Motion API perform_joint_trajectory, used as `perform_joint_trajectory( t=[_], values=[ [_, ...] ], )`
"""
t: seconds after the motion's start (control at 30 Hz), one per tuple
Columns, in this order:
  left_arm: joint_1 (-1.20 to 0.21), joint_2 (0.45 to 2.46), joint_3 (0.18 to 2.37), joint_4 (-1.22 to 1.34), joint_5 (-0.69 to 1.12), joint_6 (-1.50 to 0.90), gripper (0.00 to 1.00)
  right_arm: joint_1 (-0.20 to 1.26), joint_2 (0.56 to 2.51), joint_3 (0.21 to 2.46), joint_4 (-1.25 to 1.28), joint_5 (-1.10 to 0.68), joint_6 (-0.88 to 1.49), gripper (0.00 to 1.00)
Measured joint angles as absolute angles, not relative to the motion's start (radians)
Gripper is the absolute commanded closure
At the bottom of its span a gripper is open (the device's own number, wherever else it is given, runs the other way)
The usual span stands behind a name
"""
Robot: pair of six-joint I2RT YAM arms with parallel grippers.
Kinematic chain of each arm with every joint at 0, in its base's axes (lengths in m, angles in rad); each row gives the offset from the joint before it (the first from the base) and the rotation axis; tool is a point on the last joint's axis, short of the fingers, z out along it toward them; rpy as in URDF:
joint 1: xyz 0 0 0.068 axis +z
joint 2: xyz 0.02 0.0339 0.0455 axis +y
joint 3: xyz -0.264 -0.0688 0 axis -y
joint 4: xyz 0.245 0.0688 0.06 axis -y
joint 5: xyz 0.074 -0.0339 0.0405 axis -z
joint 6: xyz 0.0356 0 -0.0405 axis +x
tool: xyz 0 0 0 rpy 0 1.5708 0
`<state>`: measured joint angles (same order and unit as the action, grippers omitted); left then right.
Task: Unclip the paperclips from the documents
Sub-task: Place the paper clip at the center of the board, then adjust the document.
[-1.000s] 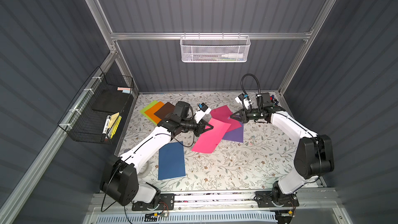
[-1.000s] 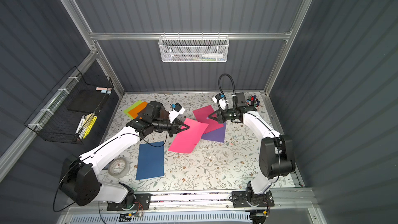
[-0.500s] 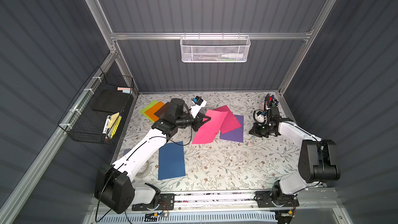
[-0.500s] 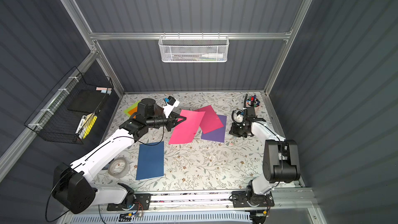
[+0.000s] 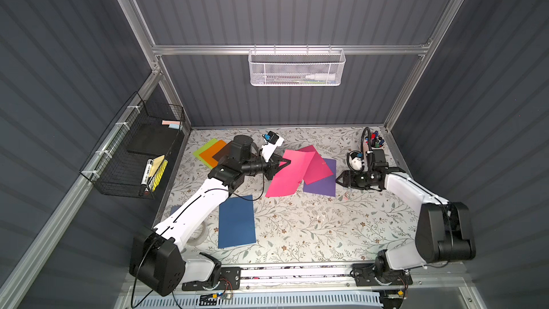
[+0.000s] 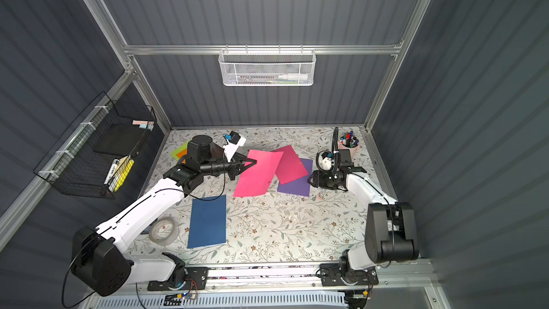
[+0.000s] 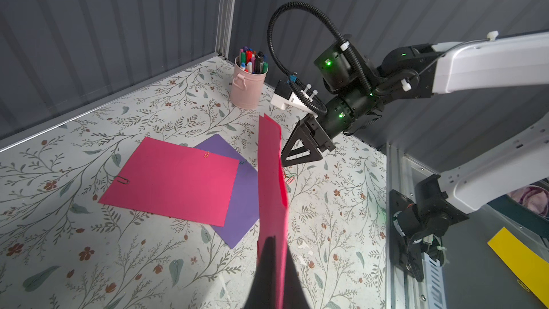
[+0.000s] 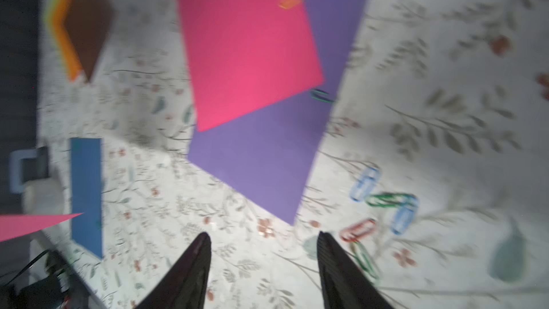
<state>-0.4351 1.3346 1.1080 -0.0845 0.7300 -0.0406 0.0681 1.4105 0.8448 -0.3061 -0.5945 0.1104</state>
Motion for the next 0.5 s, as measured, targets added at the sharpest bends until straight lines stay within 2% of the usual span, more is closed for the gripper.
perform_joint_trajectory(
  t=[0.07, 0.13, 0.23, 0.5],
  values=[
    [-0.434, 1.332, 1.108, -0.080, 0.763, -0.037, 1.00, 0.091, 1.316, 0.745, -0.123, -0.701, 0.131, 0.26],
    [-0.431, 1.329, 1.108, -0.075, 0.801, -0.032, 1.00, 0.105, 1.253, 0.652, 0.081, -0.801, 0.163, 0.25],
    [-0.429, 1.328, 1.109, -0.073, 0.855, -0.024, 1.00, 0.120, 1.272, 0.624, 0.285, -0.941, 0.194, 0.25],
    [-0.429, 1.321, 1.109, -0.069, 0.935, -0.007, 1.00, 0.230, 1.357, 0.763, 0.496, -1.185, 0.220, 0.26]
  ],
)
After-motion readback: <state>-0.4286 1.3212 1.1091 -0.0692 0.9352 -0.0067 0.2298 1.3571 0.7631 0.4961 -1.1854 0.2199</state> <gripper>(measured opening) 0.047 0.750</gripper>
